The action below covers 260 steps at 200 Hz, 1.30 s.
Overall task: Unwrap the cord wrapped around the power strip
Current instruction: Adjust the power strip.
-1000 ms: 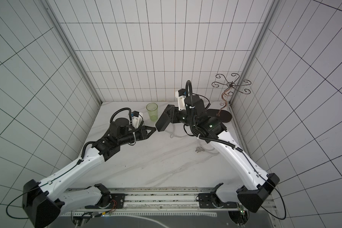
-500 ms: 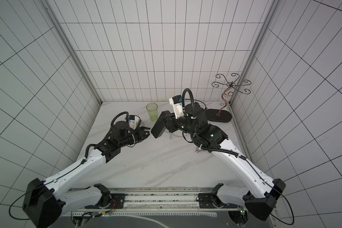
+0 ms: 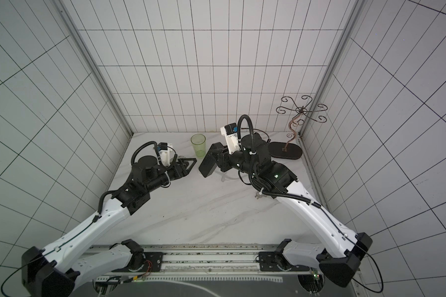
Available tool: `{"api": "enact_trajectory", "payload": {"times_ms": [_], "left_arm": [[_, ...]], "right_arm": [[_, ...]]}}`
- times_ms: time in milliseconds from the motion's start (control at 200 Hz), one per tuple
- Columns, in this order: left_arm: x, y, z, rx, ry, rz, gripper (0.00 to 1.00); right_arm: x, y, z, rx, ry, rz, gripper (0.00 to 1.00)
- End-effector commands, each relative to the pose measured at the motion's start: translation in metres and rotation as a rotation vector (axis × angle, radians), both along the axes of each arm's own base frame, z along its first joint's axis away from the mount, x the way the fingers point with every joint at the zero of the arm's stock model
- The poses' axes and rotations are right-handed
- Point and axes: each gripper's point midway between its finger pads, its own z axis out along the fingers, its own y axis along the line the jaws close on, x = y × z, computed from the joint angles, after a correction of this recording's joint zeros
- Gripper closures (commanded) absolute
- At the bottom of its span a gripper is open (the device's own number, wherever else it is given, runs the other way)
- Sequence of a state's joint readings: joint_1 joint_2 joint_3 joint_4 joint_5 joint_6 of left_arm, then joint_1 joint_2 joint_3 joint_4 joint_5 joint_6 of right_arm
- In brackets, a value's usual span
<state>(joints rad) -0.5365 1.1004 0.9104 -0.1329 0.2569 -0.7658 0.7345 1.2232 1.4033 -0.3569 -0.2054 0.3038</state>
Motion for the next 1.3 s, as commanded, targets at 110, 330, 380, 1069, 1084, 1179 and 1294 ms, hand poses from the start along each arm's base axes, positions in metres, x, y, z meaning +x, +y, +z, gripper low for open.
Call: {"api": "enact_trajectory", "payload": {"times_ms": [110, 330, 380, 1069, 1084, 1179, 1294], "left_arm": [[0.002, -0.016, -0.022, 0.071, 0.105, -0.088, 0.33], [0.002, -0.017, -0.047, 0.09, 0.213, -0.076, 0.44], [0.001, -0.013, -0.055, 0.091, 0.247, -0.056, 0.44], [-0.048, 0.021, 0.078, 0.345, -0.713, -0.041, 0.35], [-0.057, 0.015, 0.081, 0.371, -0.774, -0.077, 0.34], [-0.097, -0.01, 0.079, 0.483, -1.063, -0.253, 0.25], [-0.097, -0.023, 0.067, 0.529, -1.098, -0.319, 0.2]], "right_arm": [[-0.013, 0.013, 0.001, -0.003, -0.093, 0.101, 1.0], [-0.013, 0.01, 0.01, -0.013, -0.163, 0.089, 1.0], [-0.012, 0.007, 0.017, -0.007, -0.187, 0.071, 1.0], [0.032, -0.008, -0.014, -0.076, 0.018, -0.194, 1.0], [0.032, -0.006, -0.014, -0.072, 0.029, -0.19, 1.0], [0.032, 0.005, -0.016, -0.045, 0.095, -0.159, 1.0], [0.029, 0.014, -0.013, -0.024, 0.13, -0.122, 1.0]]}}
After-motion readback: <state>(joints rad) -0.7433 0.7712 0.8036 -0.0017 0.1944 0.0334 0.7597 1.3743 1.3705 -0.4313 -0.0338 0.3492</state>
